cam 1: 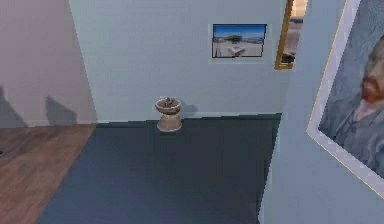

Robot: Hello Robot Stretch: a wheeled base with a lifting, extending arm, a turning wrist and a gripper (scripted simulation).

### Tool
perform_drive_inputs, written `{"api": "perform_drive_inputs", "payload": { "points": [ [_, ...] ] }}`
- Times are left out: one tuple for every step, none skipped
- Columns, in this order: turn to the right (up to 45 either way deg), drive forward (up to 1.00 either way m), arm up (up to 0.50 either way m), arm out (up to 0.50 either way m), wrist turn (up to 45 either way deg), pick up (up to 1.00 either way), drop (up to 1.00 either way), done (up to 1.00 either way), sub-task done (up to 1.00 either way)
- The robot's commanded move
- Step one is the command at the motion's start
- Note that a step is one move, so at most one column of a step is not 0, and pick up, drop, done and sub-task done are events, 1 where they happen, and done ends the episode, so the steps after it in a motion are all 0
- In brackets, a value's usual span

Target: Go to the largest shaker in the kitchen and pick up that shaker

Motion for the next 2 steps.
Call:
{"api": "perform_drive_inputs", "payload": {
  "points": [
    [0.0, 1.00, 0.00, 0.00, 0.0, 0.00, 0.00, 0.00, 0.00],
    [-9.0, 0.00, 0.00, 0.00, 0.0, 0.00, 0.00, 0.00, 0.00]
  ]
}}
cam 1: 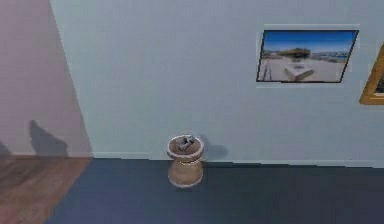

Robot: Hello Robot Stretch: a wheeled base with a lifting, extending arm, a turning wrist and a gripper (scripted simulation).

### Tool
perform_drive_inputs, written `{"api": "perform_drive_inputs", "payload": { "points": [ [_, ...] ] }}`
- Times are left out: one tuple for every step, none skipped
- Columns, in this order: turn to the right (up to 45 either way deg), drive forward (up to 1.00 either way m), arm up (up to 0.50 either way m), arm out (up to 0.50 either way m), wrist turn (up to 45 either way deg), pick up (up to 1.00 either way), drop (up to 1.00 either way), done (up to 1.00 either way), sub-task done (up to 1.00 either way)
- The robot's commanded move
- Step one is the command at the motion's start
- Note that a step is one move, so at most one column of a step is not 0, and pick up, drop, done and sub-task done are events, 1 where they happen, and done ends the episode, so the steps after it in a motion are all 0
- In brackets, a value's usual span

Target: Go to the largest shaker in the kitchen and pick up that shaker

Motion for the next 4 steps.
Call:
{"api": "perform_drive_inputs", "payload": {
  "points": [
    [0.0, 0.25, 0.00, 0.00, 0.0, 0.00, 0.00, 0.00, 0.00],
    [36.0, 0.00, 0.00, 0.00, 0.0, 0.00, 0.00, 0.00, 0.00],
    [0.0, 0.65, 0.00, 0.00, 0.0, 0.00, 0.00, 0.00, 0.00],
    [45.0, 0.00, 0.00, 0.00, 0.0, 0.00, 0.00, 0.00, 0.00]
  ]
}}
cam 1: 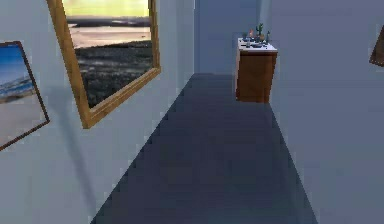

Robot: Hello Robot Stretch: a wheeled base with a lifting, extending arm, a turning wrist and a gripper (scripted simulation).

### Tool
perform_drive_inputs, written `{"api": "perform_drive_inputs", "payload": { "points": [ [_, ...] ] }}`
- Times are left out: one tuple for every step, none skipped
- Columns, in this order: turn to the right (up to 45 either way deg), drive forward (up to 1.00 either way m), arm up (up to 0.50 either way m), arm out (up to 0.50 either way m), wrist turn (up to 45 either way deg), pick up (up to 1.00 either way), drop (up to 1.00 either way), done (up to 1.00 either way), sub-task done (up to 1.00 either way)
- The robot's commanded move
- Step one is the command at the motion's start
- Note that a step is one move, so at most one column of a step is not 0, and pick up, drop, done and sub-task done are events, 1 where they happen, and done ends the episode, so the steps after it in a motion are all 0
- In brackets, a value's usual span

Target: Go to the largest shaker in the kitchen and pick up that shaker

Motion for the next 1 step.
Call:
{"api": "perform_drive_inputs", "payload": {
  "points": [
    [12.0, 0.00, 0.00, 0.00, 0.0, 0.00, 0.00, 0.00, 0.00]
  ]
}}
